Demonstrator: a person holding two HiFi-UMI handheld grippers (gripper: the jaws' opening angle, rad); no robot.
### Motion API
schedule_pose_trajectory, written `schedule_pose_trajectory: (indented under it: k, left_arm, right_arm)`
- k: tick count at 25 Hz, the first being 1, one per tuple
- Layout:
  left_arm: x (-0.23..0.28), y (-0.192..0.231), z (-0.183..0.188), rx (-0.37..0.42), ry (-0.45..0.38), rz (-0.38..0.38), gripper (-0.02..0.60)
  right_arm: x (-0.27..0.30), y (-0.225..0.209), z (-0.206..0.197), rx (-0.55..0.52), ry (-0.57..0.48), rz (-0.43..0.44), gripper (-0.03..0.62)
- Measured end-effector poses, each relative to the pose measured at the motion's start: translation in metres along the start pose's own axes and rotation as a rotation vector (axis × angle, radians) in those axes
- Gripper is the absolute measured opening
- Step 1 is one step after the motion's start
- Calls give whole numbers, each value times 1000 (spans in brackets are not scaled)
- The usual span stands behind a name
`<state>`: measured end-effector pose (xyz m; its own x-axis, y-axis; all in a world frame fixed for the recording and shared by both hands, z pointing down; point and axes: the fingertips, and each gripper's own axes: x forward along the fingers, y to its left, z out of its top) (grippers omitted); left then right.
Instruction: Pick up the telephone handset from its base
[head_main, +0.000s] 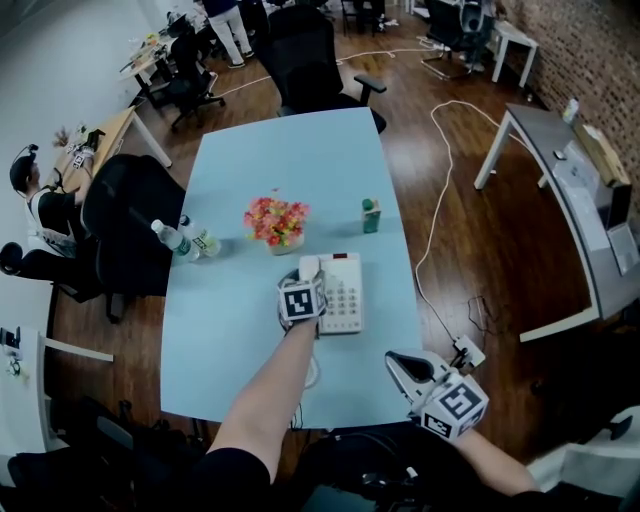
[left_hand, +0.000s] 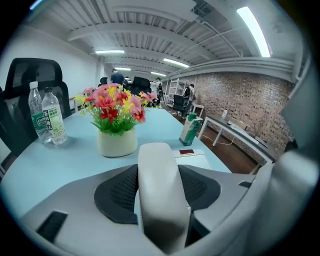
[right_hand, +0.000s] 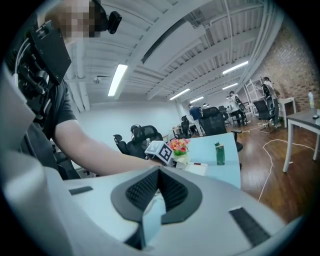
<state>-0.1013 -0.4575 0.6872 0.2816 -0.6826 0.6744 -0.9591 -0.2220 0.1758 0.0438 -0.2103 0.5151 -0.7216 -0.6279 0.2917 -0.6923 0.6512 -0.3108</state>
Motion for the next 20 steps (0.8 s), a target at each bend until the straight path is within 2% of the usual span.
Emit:
schedule_pose_trajectory:
  k: [6, 12, 16, 20]
  left_arm:
    - [-60, -14, 25, -49, -154, -122, 242]
    - [-157, -23, 39, -79, -315, -285, 242]
    - [-231, -27, 36, -67, -396, -364, 242]
    - [-292, -28, 17, -60, -436, -419, 242]
  right_arm:
    - [3, 16, 3, 0, -28, 16, 18]
    - [11, 40, 6, 48, -71, 59, 18]
    - [16, 53, 9, 47, -83, 78, 18]
    - [20, 71, 4, 39, -75, 105, 18]
